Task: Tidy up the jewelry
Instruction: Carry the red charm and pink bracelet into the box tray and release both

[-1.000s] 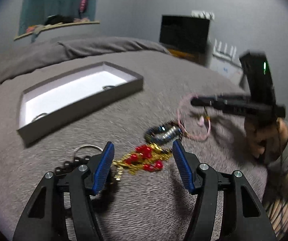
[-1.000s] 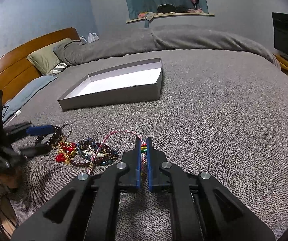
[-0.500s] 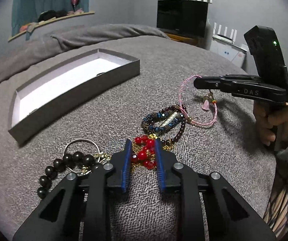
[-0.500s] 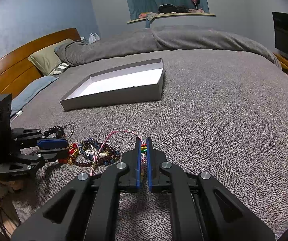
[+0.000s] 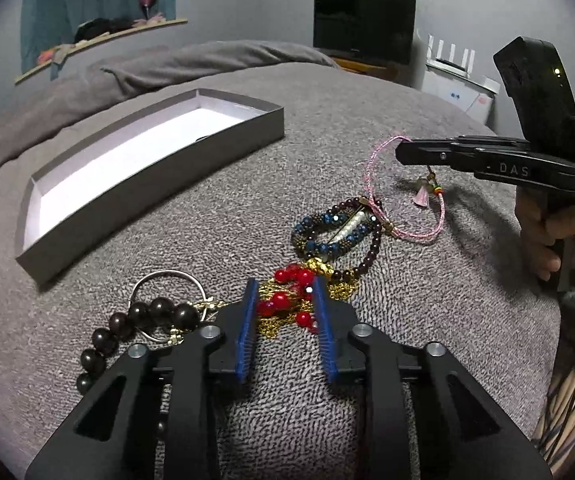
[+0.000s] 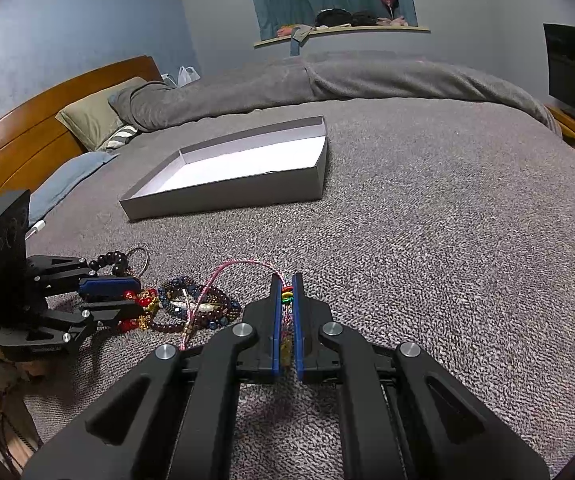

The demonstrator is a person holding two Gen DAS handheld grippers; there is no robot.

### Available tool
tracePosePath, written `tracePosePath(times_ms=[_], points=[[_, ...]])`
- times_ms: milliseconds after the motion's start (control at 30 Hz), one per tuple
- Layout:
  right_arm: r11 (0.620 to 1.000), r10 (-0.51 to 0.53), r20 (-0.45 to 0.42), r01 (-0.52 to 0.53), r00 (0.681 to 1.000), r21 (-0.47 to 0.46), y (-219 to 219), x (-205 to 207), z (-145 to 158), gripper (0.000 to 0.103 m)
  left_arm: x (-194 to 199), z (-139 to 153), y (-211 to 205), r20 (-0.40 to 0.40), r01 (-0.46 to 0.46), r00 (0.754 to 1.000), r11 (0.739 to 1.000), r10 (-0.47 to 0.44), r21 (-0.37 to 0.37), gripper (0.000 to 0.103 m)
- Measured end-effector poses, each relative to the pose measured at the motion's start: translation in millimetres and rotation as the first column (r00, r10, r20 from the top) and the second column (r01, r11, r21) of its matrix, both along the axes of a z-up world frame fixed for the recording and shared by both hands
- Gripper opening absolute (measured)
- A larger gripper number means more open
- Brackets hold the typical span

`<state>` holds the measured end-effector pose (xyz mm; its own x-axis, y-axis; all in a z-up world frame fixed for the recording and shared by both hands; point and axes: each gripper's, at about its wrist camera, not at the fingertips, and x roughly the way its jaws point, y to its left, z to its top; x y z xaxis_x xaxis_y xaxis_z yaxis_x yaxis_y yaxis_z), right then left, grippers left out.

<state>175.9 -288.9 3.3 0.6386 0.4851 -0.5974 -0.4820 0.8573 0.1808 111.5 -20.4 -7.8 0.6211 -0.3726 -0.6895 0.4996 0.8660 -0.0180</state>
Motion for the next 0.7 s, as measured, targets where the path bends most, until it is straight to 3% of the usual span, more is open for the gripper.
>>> tracePosePath(times_ms=[67,367,633,700], points=[[1.0,-0.002,0.0,0.002,1.0,0.003,0,0,0,0.005,-1,4,2,0.02,-0.008,1.0,1.0,0.008,-0.001,0.014],[0.999,0.007,0.034,-0.008,0.999,0.032,0,-3,10,0.005,-7,28,17,0.078,-0.01,0.997,0.994,0.018,-0.108,0.014],[0.994,0.01,0.113,-0.022,0.994,0.104,0,-11,38,0.005,-4,53,39,0.073,0.004,0.997,0.952,0.02,-0.306,0.014],[0.992,0.011,0.133,-0.027,0.991,0.122,0,-12,46,0.005,-4,59,43,0.084,0.001,0.996,0.945,0.028,-0.327,0.014]])
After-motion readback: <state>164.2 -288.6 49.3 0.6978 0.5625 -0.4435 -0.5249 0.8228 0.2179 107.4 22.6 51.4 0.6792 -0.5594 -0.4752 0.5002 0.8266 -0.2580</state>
